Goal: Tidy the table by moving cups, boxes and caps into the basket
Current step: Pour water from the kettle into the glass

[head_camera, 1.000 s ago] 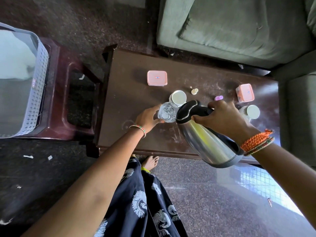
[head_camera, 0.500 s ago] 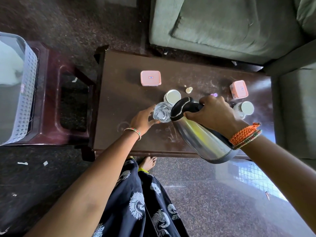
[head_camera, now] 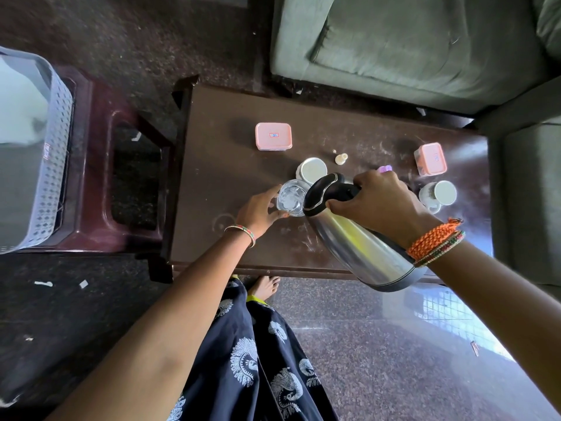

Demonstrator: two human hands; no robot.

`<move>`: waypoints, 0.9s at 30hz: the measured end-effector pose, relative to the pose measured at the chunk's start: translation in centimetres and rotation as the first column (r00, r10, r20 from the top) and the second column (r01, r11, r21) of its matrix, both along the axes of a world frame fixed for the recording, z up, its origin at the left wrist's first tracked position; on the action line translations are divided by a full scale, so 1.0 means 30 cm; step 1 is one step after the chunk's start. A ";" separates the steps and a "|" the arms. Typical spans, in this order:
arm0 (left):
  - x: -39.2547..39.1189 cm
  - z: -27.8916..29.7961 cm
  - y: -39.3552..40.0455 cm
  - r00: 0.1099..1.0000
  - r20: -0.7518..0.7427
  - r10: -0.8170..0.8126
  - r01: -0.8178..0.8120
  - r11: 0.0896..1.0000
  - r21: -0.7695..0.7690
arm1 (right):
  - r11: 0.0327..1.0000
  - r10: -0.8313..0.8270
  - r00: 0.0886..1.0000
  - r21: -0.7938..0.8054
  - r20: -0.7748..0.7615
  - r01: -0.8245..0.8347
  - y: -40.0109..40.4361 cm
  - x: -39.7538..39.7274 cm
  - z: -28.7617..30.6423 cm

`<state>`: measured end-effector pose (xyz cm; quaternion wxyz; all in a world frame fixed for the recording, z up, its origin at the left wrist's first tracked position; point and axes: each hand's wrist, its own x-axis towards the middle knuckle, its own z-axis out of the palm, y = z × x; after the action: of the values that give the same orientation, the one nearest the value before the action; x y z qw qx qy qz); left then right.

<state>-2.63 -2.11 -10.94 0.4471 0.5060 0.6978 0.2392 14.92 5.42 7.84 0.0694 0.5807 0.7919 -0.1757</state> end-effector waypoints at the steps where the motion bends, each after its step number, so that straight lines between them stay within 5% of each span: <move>1: 0.000 0.000 0.001 1.000 -0.001 0.000 0.000 1.000 -0.001 | 1.000 -0.002 1.000 -0.004 0.001 0.002 -0.001 0.004 -0.002; 27: 0.001 0.028 -0.004 0.999 0.028 0.032 -0.032 0.999 0.004 | 0.994 -0.099 0.992 -0.049 -0.080 0.096 -0.060 0.103 0.013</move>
<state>-2.59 -2.22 -10.11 0.4518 0.4925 0.6988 0.2549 18.02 3.63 8.23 0.0412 0.6093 0.7606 -0.2205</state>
